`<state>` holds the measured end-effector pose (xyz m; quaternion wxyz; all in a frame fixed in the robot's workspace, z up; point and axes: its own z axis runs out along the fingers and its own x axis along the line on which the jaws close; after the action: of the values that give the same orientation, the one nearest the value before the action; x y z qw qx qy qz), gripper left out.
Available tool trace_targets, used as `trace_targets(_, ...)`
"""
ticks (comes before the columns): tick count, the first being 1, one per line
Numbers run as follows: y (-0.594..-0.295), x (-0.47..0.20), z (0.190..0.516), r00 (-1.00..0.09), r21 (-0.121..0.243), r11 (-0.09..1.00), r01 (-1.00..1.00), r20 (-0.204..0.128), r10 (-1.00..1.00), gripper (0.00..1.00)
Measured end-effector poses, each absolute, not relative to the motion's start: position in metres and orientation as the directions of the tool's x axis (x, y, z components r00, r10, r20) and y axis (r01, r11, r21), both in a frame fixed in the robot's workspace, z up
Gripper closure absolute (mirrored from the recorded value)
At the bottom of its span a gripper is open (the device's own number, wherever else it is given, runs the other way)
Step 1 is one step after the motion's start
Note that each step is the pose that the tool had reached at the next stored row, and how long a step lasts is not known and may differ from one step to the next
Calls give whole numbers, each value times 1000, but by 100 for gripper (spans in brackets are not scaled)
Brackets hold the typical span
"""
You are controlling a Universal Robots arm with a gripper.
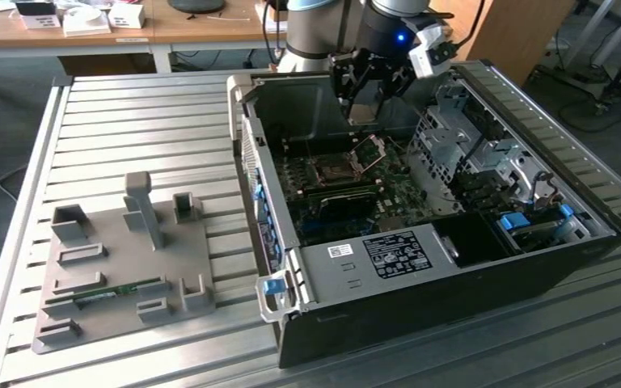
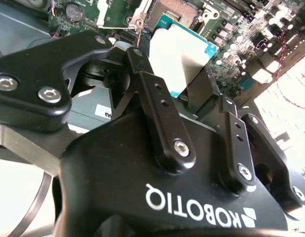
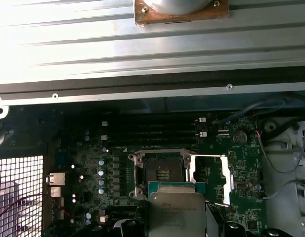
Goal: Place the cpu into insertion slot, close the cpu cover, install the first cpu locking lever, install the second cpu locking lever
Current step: 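Place the cpu into insertion slot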
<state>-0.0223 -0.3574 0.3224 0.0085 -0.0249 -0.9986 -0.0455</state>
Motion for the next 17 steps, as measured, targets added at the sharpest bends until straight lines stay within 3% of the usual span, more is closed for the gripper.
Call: trace_targets(17, -357, -22, 315, -999, 90, 995, 50, 19, 49, 46)
